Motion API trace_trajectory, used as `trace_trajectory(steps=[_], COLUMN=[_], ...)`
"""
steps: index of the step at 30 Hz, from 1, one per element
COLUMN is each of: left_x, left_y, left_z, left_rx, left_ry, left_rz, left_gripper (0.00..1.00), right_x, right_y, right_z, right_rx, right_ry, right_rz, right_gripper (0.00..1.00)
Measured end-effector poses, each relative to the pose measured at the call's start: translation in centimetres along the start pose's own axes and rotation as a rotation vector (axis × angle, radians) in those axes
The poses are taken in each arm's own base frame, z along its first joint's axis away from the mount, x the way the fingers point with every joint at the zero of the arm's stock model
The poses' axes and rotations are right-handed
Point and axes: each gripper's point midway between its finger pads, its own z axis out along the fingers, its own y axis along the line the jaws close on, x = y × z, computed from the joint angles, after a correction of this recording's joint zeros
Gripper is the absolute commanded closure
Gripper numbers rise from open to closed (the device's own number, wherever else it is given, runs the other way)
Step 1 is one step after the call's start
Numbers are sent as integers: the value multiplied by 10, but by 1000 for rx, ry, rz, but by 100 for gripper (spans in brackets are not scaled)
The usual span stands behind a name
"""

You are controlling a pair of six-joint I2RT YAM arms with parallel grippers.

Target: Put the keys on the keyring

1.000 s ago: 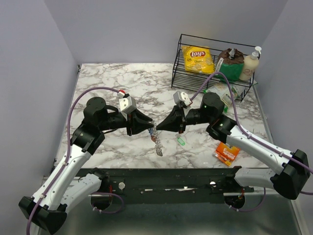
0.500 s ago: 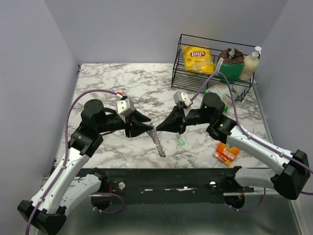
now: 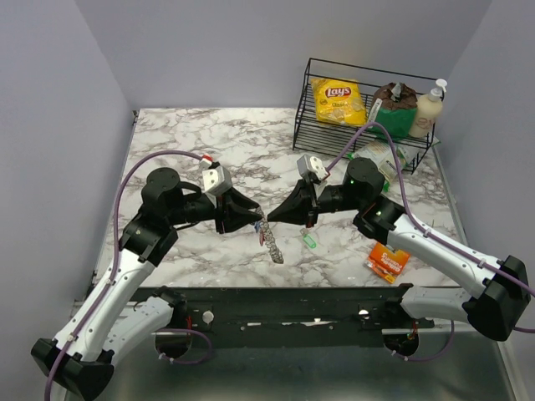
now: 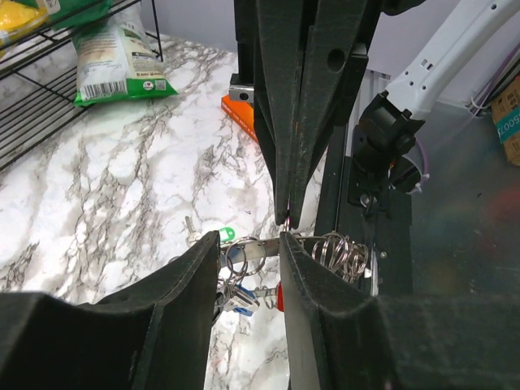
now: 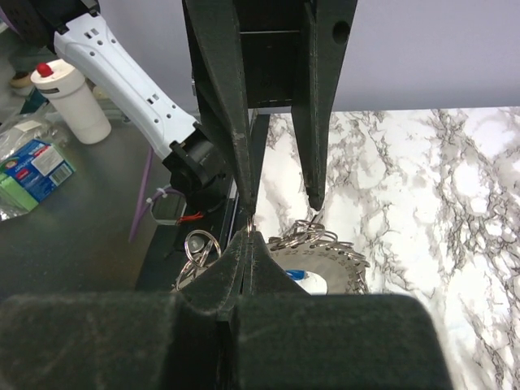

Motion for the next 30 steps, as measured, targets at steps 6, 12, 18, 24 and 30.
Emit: trace_trajectory(steps=[6, 12, 18, 24, 30], left_x=[2, 2, 0, 0, 2], left_y=[1, 0, -4, -5, -3], left_z=[1, 2, 0, 0, 2], left_rx=[5, 15, 24, 29, 29], left_ry=[6, 8, -1, 1, 8], left_rz=[-7, -9, 2, 0, -8], left_gripper=[59, 55, 55, 58, 59], right_x=[0, 0, 0, 0, 0], right_y=[-1, -2, -2, -2, -2], right_z=[-1, -1, -1, -1, -1], right_rx=[5, 5, 6, 5, 5], right_ry=[0, 0, 0, 0, 0], right_rz=[0, 0, 0, 0, 0], right_gripper=[99, 99, 99, 99, 99])
